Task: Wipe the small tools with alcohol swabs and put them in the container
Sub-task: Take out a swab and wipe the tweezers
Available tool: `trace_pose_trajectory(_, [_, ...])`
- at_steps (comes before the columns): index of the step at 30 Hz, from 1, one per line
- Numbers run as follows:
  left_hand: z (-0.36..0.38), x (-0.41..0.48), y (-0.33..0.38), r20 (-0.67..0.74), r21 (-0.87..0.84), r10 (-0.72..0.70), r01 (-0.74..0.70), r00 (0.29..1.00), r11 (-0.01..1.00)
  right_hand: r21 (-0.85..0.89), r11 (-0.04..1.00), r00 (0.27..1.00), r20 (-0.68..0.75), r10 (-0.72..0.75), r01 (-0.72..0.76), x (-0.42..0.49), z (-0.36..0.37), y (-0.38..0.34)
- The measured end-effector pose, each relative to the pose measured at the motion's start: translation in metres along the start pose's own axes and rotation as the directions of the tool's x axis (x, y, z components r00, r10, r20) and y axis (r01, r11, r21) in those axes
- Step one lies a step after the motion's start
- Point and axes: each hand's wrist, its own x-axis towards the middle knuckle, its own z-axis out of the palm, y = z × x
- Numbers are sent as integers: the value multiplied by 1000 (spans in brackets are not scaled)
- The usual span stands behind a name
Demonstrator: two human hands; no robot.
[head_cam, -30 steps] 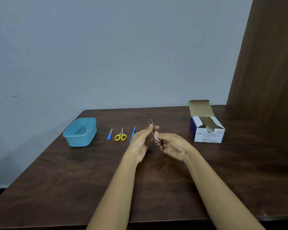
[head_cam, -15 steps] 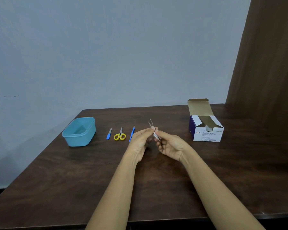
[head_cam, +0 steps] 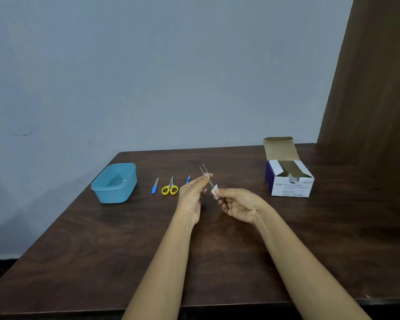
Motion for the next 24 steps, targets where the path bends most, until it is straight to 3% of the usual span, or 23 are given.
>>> trace_pose_trajectory(15, [0,-5,11,-44,-7,16,-17,999,1000,87,996,1000,-14,20,-18,2,4,1])
trace_pose_trajectory(20, [-1,-4,18,-80,87,8,-1,997,996,70,998,1000,1,2,-2,8,7,4])
trace_pose_trajectory(24, [-3,0,33,-112,23,9,-6,994,1000,42,999,1000,-6,-6,6,14,12,4])
